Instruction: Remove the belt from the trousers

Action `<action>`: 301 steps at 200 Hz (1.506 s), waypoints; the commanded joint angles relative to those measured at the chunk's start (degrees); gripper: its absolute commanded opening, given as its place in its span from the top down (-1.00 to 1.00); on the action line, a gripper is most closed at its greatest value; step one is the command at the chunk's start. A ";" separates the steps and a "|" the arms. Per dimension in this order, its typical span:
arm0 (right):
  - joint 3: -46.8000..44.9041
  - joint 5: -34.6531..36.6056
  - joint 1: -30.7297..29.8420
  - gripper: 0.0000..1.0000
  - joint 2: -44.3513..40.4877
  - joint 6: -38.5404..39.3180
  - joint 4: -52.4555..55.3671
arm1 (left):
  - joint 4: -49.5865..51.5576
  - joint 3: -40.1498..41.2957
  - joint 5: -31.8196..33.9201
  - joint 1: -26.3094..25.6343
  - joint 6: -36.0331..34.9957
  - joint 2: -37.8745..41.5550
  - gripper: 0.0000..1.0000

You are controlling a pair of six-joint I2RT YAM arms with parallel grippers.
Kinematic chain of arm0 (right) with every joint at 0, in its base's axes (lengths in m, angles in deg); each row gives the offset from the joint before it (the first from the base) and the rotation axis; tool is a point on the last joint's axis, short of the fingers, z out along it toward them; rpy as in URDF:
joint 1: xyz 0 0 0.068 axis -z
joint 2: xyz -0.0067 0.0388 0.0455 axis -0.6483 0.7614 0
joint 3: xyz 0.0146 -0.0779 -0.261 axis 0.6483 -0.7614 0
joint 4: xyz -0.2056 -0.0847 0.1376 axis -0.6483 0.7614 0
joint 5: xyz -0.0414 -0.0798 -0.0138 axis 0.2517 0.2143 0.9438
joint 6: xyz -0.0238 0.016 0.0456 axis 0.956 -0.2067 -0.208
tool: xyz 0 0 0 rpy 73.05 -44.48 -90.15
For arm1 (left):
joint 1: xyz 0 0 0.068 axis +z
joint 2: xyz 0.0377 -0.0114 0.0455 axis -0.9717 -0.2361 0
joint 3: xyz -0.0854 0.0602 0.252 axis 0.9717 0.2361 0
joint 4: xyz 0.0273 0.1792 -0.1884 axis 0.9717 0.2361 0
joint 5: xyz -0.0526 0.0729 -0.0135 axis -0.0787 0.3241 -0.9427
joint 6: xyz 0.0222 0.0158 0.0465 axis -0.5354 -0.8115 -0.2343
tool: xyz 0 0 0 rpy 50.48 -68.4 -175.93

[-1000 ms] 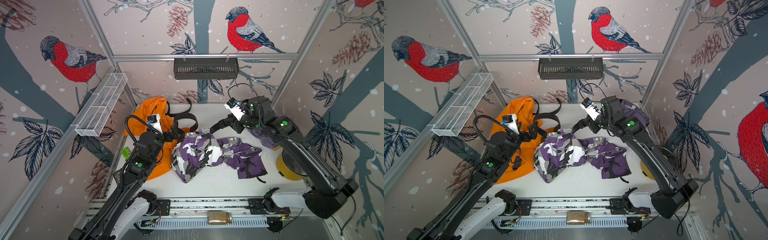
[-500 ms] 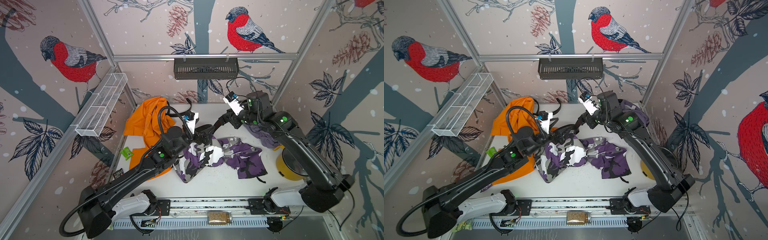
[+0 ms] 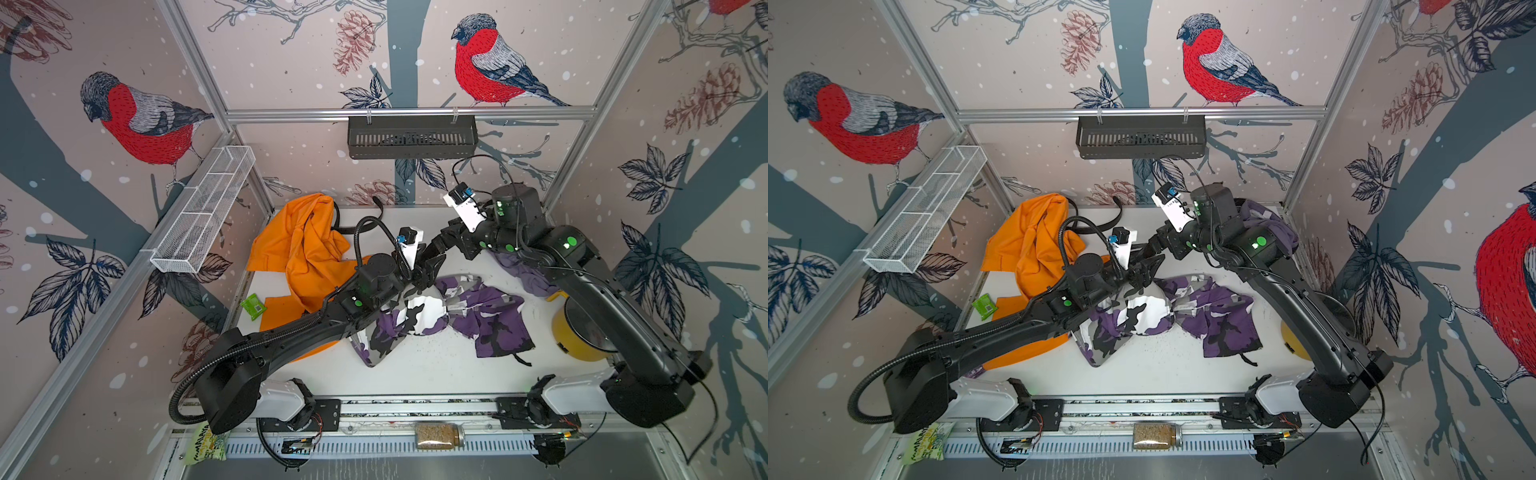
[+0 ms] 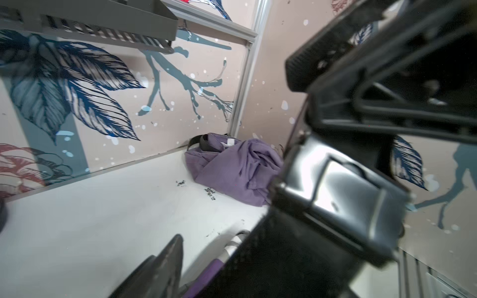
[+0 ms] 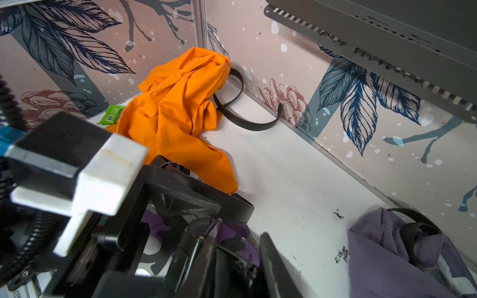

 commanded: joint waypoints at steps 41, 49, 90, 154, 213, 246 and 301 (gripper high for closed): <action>-10.54 -4.11 5.90 -0.41 -10.04 -5.59 -5.77 | -6.05 2.79 5.90 0.57 -1.52 6.59 1.00; -11.87 -5.49 7.36 -0.57 -11.84 -5.91 -5.76 | -5.21 3.57 4.91 1.22 -1.83 8.61 1.00; -21.88 -12.18 9.89 -0.83 -17.82 -10.15 -7.37 | -3.08 7.60 -1.46 5.06 -1.10 18.08 1.00; -49.56 -22.87 -1.81 -0.88 -22.56 -26.81 -39.73 | -1.69 8.18 -3.92 5.31 1.35 23.05 1.00; -48.64 -22.86 -7.17 -0.54 -9.17 -26.64 -48.28 | -2.25 6.68 -4.90 5.27 2.25 22.34 1.00; -44.46 -17.33 -4.40 1.00 -3.79 -23.47 -45.41 | -3.72 3.11 -4.78 6.92 -0.90 18.14 1.00; -29.90 -14.03 13.88 1.00 -9.09 -13.78 -35.45 | -7.09 -14.00 -13.02 20.29 1.21 9.45 1.00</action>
